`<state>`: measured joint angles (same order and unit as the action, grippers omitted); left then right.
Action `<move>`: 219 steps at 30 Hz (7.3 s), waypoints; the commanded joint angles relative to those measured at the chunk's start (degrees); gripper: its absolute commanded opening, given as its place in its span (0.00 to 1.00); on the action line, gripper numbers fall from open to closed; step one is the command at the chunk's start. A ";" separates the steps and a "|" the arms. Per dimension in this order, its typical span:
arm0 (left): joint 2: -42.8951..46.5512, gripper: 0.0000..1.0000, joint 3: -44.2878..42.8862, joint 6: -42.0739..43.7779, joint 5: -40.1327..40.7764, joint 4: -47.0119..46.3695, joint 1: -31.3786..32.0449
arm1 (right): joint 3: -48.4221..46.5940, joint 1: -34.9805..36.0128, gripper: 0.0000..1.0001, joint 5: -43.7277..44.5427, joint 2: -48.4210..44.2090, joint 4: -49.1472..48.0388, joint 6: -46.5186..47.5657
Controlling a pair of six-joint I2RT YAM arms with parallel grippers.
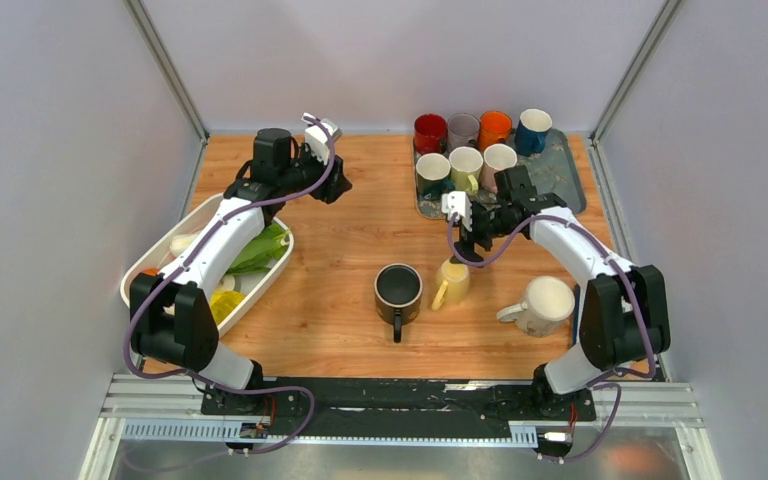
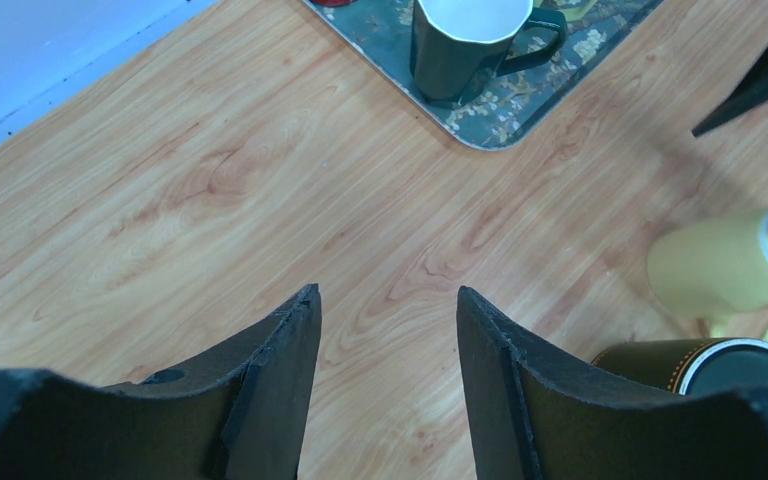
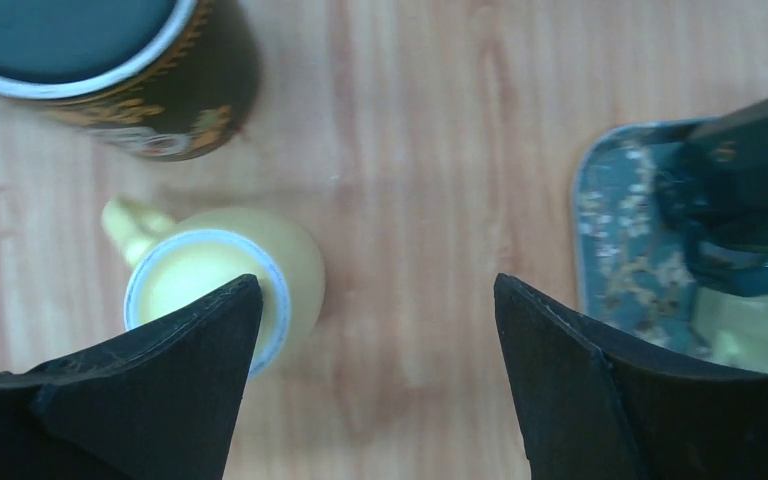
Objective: Turn the mug right side up
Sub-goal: Move the cup to the center of the board, then turn over the cup at the center of the board, then place the cup on the tray.
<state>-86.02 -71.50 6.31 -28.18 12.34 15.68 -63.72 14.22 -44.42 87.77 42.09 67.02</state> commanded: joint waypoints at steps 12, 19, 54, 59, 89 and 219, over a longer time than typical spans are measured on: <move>1.80 0.60 0.82 -0.55 -0.40 -2.14 0.30 | -7.85 0.27 0.90 12.79 10.29 -20.31 -13.06; 1.28 0.60 -0.82 0.94 0.31 -1.44 0.29 | -13.01 0.23 1.00 19.90 6.40 -24.32 -36.94; 4.47 0.60 3.67 1.05 1.99 -4.31 0.27 | 14.49 3.72 0.88 28.95 0.07 -34.81 -61.70; 3.88 0.60 3.07 1.16 1.67 -4.21 0.30 | 15.85 3.16 0.85 28.18 -0.02 -34.93 -60.64; 7.43 0.62 5.91 12.89 1.13 -10.79 0.83 | -6.94 -3.10 0.00 2.74 -5.53 -3.09 -31.54; -5.50 0.60 -7.82 -12.54 10.01 -7.14 0.73 | -33.09 -30.18 0.00 30.25 15.85 -37.78 -57.55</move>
<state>-92.16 -78.02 -6.17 -17.47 5.50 16.38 -95.92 -15.11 -21.52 102.15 14.98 17.32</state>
